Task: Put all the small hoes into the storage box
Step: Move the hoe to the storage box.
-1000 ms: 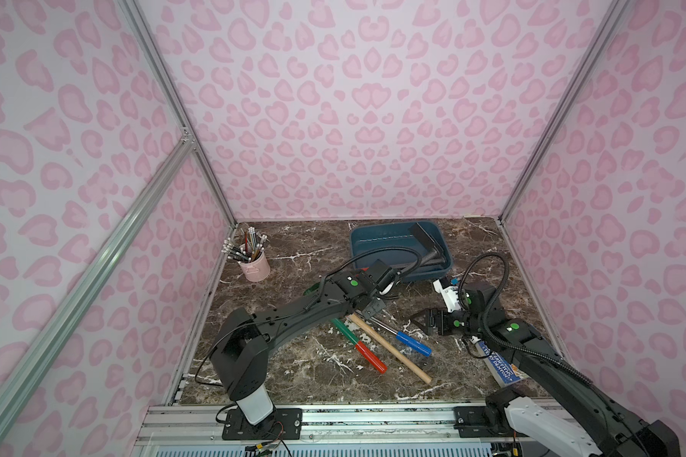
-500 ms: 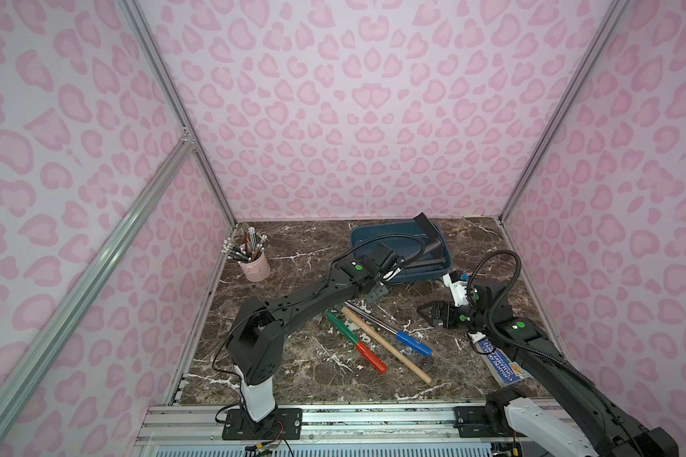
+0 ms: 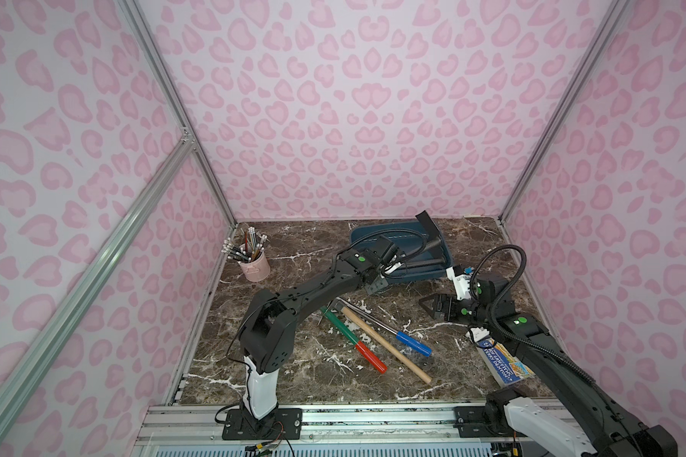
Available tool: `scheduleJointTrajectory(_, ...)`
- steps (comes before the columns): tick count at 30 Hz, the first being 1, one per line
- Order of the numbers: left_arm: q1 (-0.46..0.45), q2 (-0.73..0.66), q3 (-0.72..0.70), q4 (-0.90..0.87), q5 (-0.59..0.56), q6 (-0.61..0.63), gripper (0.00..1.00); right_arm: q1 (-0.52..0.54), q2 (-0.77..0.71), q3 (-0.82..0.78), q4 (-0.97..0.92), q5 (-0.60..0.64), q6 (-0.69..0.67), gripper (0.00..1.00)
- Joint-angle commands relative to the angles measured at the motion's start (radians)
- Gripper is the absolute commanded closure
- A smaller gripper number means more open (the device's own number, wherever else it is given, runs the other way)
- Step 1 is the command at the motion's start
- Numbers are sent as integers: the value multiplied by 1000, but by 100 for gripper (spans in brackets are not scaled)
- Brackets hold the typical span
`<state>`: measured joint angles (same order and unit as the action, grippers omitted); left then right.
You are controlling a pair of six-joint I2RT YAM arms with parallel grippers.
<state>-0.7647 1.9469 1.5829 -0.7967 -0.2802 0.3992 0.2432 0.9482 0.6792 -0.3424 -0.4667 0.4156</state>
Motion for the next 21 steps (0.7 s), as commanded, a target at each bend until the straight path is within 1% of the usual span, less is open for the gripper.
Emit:
scheduleJointTrajectory(1,8,13,31,101,9,32,96,-8,4,3,65,8,19,7)
scheduleJointTrajectory(10,27,78,99,96,23,61,96,-23,38,16,129,13,40,6)
scheduleJointTrajectory(21,34,159,177,97,35,85,96,-40,49,21,120,24,17,6)
